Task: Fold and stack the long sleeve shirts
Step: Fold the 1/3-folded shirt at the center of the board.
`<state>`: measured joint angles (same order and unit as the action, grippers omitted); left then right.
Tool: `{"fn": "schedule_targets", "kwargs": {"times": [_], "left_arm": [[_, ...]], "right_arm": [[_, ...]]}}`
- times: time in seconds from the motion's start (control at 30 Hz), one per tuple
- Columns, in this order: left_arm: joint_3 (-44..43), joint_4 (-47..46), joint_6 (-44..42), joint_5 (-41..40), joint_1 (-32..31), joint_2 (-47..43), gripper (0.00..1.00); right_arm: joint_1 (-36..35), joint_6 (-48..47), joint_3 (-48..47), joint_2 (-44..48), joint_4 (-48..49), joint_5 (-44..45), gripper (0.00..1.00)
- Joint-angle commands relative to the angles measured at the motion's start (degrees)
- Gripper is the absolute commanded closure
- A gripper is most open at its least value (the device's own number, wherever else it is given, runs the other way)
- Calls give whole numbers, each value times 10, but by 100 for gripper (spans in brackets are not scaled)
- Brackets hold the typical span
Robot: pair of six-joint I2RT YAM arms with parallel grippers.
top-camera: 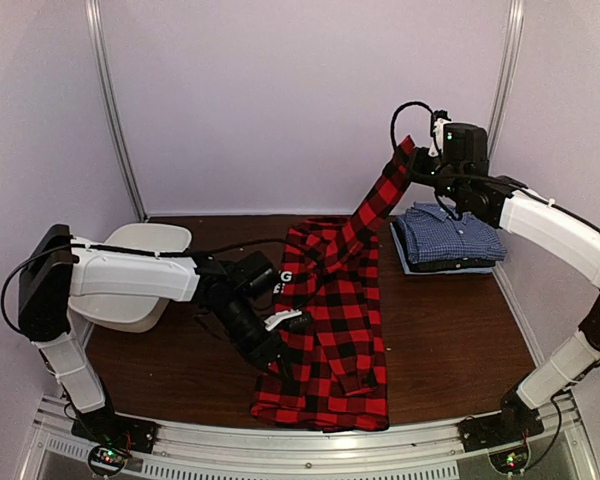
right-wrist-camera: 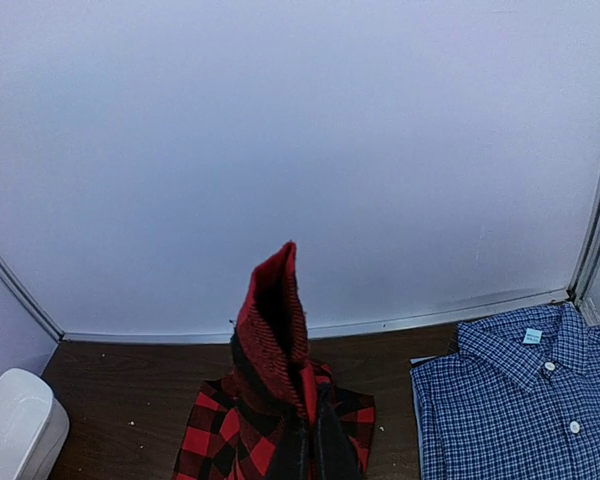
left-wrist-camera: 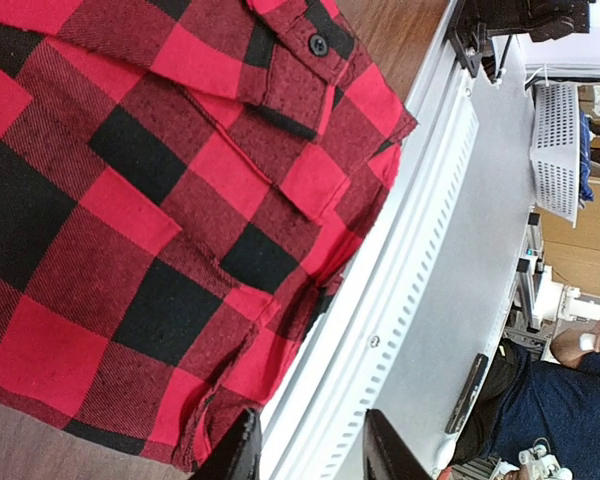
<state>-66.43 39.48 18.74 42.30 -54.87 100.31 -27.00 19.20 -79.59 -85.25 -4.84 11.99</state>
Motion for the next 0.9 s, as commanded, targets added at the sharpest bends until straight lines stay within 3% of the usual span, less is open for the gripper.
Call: {"fn": "schedule_targets", "kwargs": {"times": [0.0,0.3,0.5,0.63,0.87], "left_arm": [[-23,-22,-4,3,2,0,65],[-91,-122,80,-81,90,16,76],[-178,-136,88,-139,124,81,84],[-223,-161,110,-132,141,133,89],[-204,-180,153,-161,170,141,90]], "right_arm": [[5,-6,6,17,-11,-11,100],[-12,-8,44,34,-19,-214,100],[-67,-12,80,68,-42,-263,100],[-109,-3,101,76,-68,-282,100],[-181,32,172,54,-67,-313,100]]}}
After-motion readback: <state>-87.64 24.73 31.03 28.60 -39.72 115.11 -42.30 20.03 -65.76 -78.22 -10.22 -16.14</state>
